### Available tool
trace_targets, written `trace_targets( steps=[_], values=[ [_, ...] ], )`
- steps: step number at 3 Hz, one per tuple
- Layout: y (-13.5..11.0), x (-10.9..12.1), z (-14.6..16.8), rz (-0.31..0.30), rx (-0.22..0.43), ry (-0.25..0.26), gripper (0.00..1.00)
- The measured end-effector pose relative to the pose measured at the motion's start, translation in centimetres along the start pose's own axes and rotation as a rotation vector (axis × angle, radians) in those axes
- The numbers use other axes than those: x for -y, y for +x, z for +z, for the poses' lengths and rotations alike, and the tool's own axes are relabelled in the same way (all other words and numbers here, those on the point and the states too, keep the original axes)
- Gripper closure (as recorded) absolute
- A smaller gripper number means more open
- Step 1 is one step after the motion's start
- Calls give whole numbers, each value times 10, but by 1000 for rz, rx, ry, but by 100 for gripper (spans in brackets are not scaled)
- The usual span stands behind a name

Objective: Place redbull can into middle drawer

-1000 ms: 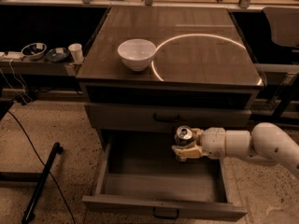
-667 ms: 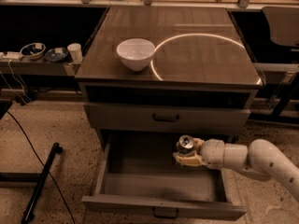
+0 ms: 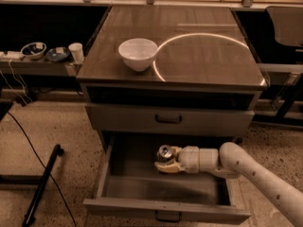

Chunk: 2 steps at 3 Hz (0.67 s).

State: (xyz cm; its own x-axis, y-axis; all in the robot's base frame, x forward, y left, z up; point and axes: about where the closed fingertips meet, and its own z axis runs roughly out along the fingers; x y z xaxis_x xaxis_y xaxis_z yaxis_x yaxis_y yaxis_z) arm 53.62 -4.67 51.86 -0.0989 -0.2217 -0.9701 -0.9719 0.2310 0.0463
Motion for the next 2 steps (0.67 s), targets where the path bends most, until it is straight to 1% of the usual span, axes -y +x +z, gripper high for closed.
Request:
trace_targets(
  steps=[1,2],
  values=[
    [-7,-1,42,-33,-13,-69,100],
    [-3,0,74,-40,57,-84,100]
  ],
)
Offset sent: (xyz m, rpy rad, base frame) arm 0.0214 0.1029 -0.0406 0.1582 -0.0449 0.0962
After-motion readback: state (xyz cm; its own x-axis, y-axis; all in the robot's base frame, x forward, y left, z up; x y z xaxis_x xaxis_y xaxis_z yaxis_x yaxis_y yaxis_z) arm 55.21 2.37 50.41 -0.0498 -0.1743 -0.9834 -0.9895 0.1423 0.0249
